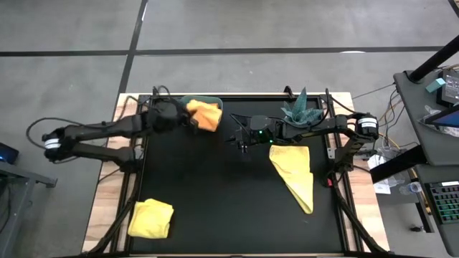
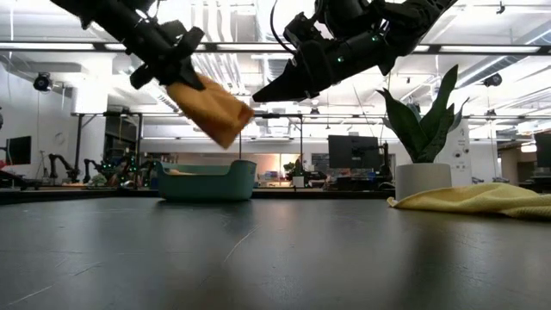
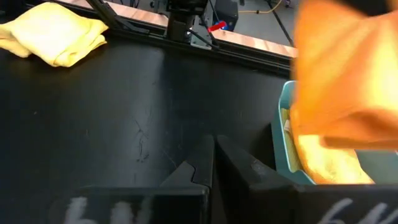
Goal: Fold microfiber towels
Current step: Put the orange microfiber cloth into the blue bin
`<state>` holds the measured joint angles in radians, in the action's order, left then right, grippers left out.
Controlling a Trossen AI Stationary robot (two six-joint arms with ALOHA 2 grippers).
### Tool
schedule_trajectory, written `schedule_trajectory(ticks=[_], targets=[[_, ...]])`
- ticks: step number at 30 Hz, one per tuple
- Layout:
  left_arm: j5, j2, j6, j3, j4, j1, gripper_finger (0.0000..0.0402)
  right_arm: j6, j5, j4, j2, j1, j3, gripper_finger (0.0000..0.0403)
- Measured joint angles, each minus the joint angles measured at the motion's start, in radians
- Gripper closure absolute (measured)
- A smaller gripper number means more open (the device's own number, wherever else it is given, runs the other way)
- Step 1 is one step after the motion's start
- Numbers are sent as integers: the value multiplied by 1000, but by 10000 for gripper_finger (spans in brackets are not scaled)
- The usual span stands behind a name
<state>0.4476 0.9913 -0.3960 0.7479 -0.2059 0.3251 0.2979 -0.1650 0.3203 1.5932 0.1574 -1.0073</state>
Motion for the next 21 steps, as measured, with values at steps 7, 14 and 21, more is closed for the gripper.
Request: schedule_trajectory(ticks=[7,14,21], targets=[[-104,63,16,-18,120,179,393,1,0,0,0,0,0,394],[-317,205,-76,-27,276,267,393,1,0,-2,0,0,0,394],[-406,204,-136,-21,325,296,393,7,0,-6,0,0,0,394]])
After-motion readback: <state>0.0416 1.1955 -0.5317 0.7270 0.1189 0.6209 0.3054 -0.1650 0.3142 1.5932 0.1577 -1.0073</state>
